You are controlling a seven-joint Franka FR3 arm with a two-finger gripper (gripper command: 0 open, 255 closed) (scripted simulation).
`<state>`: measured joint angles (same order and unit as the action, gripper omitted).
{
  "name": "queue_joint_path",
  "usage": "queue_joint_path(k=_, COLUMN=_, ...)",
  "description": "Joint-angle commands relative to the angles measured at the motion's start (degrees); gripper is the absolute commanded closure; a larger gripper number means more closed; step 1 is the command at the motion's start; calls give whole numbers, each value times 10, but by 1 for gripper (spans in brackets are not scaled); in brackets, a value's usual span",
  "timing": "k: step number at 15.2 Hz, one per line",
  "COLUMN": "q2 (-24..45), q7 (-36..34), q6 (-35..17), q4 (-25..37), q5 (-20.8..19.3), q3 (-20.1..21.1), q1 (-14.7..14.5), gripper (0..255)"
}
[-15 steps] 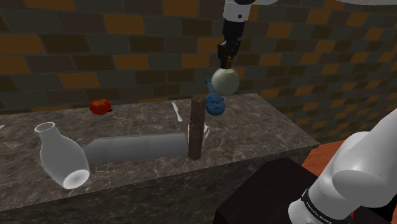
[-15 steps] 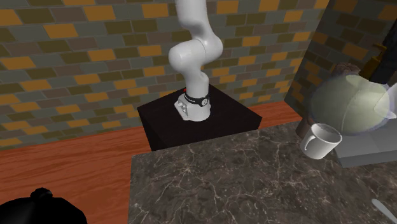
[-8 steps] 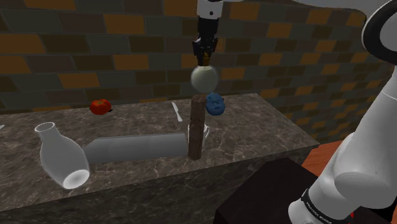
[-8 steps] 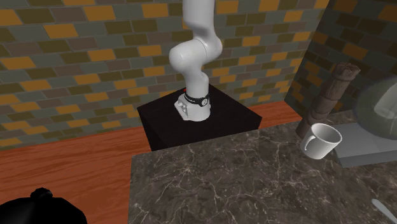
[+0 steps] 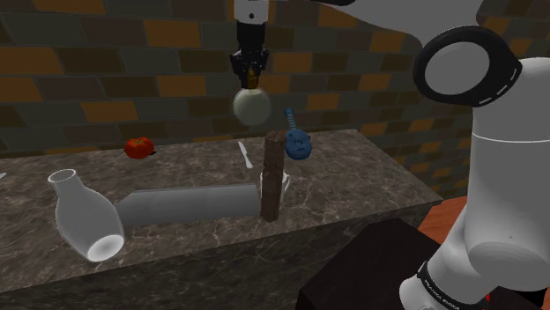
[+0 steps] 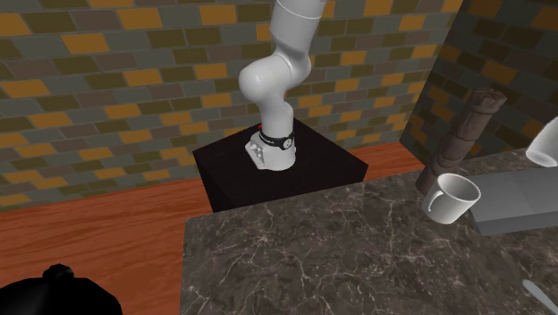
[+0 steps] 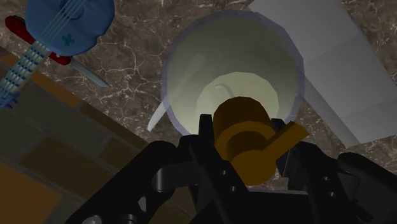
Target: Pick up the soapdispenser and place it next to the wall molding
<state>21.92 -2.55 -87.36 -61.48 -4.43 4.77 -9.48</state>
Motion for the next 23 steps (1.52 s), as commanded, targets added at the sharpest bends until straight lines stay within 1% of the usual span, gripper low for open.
queue_joint_path(k=1, q2=12, q7=-3, q6=-7, q4=5, q5=-1, q3=0, q1=-2, gripper=255)
queue_joint_path(k=6, q2=-8, q7=-5, q6=-58, q4=-66, q5=1, q3=0, q1=1, gripper=255)
queue_joint_path(k=11, q2=-21, q7=-7, q6=-103, q4=-123, q5=1, q3=0, q1=2, gripper=255)
queue_joint_path(k=23, q2=-30, q7=-11, q6=-200, q4=-229, q5=1, q3=0, q1=5, gripper=255)
